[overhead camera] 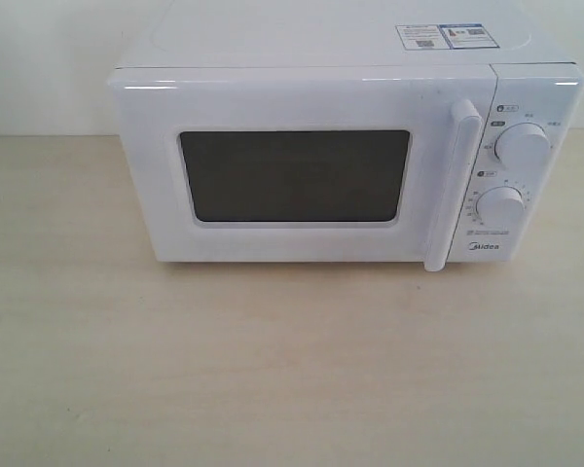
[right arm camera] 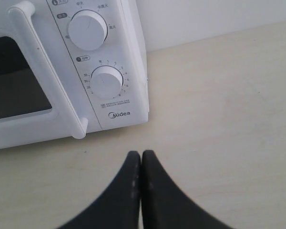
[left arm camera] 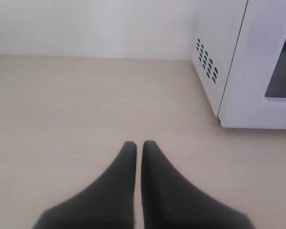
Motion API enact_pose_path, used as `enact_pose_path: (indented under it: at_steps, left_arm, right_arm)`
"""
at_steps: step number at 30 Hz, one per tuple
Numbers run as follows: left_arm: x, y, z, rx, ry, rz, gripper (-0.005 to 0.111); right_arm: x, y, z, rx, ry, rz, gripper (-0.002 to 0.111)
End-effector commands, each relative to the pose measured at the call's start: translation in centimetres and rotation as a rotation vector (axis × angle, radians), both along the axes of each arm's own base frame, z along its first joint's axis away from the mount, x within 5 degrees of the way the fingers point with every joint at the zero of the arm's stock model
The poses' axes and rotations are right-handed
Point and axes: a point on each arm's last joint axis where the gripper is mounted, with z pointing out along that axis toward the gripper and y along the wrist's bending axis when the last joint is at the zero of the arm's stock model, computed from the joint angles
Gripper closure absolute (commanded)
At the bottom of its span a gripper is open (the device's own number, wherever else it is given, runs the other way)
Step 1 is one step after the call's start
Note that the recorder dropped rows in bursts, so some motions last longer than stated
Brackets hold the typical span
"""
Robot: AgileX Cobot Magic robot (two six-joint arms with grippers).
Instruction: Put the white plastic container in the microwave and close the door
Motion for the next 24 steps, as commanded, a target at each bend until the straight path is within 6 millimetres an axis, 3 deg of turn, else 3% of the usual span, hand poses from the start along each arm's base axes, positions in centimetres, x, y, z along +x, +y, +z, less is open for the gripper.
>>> enact_pose_path:
  at_steps: [1,24]
  left_arm:
    - [-0.02,0.03,-0.06,-0.006,-0.002,0.007,0.102]
    - [-0.01,0.03,-0.04,-0.006,-0.003,0.006,0.102]
  right_arm:
    - [-0.02,-0.01,0.14,-0.002,-0.018,-0.002,0.108]
    - [0.02,0.00,0.29,-0.001,-0.035,-0.001,0.108]
